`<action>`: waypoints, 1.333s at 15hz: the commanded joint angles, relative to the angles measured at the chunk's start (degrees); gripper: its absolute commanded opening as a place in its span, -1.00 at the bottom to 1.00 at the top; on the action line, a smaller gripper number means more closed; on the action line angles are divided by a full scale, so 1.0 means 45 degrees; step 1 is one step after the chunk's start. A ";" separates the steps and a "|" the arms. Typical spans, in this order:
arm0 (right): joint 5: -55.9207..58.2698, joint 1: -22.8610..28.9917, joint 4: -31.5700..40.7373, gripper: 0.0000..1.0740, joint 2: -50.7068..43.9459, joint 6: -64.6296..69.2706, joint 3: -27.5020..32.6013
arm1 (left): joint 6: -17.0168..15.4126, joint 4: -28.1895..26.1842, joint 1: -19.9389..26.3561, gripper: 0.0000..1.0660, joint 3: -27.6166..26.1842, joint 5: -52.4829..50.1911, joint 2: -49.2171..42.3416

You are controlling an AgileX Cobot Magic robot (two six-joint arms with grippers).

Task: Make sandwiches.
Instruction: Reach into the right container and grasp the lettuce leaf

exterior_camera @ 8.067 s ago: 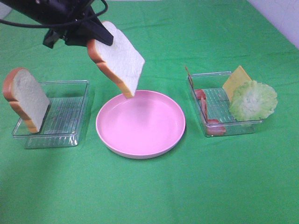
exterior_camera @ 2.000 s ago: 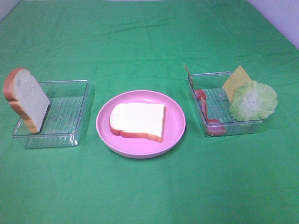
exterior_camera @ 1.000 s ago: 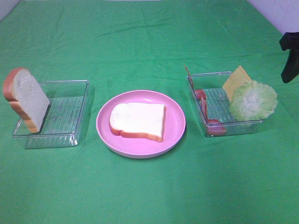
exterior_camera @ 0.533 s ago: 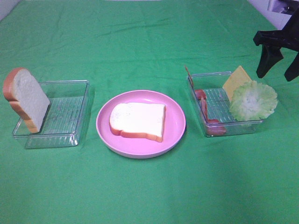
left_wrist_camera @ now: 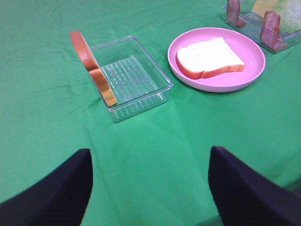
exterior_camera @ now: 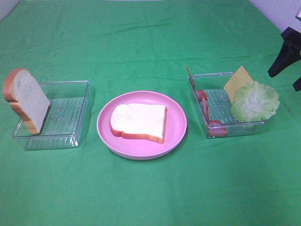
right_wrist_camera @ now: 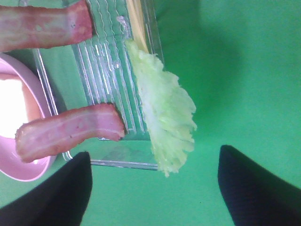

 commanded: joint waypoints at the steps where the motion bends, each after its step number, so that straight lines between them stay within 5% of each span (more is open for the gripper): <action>1: 0.0293 -0.0038 0.0357 0.37 0.0497 -0.0879 -0.0038 | 0.0000 0.0102 -0.0038 0.26 0.0013 -0.0127 -0.0089; 8: 0.0497 -0.0013 0.1006 0.31 0.1757 -0.1401 -0.0038 | 0.0000 0.0102 -0.0038 0.26 0.0013 -0.0127 -0.0089; 16: 0.0866 -0.0013 0.1668 -0.72 0.1757 -0.2101 -0.0038 | 0.0000 0.0102 -0.0038 0.26 0.0013 -0.0127 -0.0089; 17: 0.0955 -0.0013 0.1668 -0.97 0.1757 -0.2088 -0.0038 | 0.0000 0.0102 -0.0038 0.26 0.0013 -0.0127 -0.0089; 20: 0.1120 -0.0013 0.1668 -1.00 0.1757 -0.2037 -0.0038 | 0.0000 0.0102 -0.0038 0.26 0.0013 -0.0127 -0.0089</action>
